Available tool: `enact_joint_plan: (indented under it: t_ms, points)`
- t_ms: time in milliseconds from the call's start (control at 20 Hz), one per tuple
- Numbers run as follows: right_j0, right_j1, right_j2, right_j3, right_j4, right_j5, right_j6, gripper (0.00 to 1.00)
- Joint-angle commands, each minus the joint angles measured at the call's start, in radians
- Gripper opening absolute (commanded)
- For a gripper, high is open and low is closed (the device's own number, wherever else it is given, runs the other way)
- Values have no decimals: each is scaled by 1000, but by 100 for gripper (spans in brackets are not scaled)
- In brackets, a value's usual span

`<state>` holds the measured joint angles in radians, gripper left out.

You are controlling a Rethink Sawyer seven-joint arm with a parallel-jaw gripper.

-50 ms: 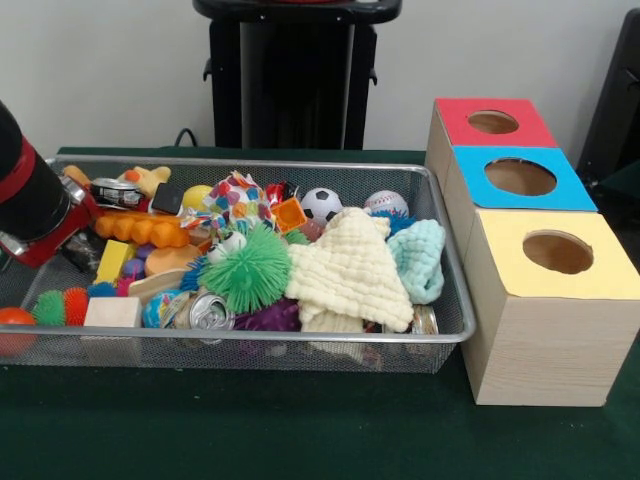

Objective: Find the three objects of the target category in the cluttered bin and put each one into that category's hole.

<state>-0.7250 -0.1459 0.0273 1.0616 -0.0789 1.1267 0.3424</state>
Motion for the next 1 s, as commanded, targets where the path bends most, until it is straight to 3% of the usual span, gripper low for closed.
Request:
enact_joint_plan:
  t_ms: [50, 250, 450, 700, 1000]
  points:
    - [26, 93, 91, 40, -31, 66, 54, 0]
    - [29, 57, 90, 67, -33, 31, 59, 0]
    - [39, -51, 69, 136, -6, -29, 144, 0]
    - [30, -190, 157, 237, 33, -83, 56, 0]
    - [33, -245, 210, 272, 42, -233, 86, 0]
